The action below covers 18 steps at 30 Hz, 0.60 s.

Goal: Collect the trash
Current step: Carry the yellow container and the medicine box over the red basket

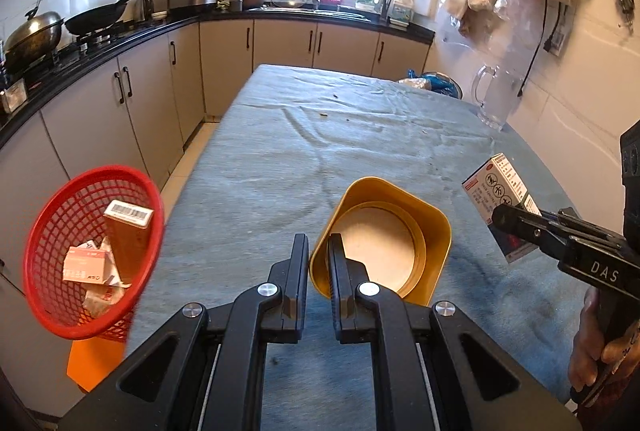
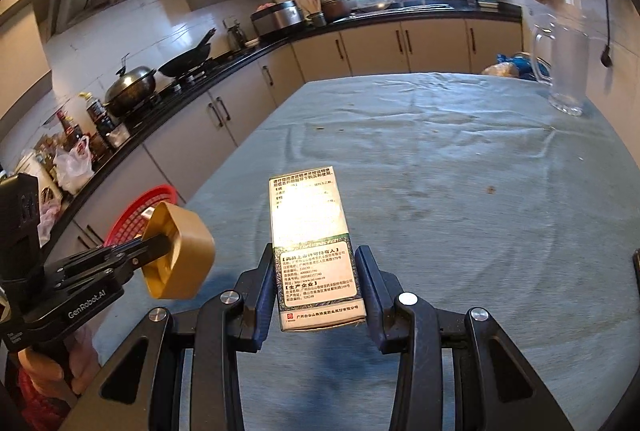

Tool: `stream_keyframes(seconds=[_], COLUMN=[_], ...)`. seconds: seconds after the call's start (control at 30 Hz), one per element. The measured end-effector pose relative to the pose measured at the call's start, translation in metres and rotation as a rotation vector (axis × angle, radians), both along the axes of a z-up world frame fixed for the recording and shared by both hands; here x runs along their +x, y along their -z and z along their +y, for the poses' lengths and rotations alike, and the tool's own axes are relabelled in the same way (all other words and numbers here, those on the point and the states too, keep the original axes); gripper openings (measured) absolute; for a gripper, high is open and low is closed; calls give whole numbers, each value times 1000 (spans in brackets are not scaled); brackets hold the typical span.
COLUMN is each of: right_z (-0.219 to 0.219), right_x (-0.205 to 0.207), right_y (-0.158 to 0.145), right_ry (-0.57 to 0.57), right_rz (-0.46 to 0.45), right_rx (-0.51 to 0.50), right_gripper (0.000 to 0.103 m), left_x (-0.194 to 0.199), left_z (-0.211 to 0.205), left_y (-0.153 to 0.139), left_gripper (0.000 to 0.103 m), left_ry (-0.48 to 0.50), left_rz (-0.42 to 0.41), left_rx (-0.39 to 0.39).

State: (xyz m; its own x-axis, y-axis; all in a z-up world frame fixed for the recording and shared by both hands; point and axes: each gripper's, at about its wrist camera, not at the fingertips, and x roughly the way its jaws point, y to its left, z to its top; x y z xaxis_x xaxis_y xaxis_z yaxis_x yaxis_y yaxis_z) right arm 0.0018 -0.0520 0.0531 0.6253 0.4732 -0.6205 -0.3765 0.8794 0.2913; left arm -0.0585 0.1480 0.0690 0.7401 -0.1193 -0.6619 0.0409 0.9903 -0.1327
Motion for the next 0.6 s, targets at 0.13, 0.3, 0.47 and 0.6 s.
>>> stream_keyframes(seconds=[0.13, 0.3, 0.47, 0.6], right_z=[21, 54, 97, 137], right_x=[-2, -3, 1, 3], right_y=[-3, -9, -17, -21], right_ry=[-29, -79, -151, -221], right_rz=[6, 10, 18, 23], right_rx=[-11, -23, -22, -24], right_gripper=[41, 42, 42, 42], left_x=[-7, -16, -27, -36], left_z=[18, 46, 90, 135], left_y=[-2, -7, -12, -10], left_gripper=[9, 9, 9, 9], left_ry=[-22, -63, -144, -236], left_rz=[-17, -44, -72, -74], left_rx=[-18, -38, -48, -49])
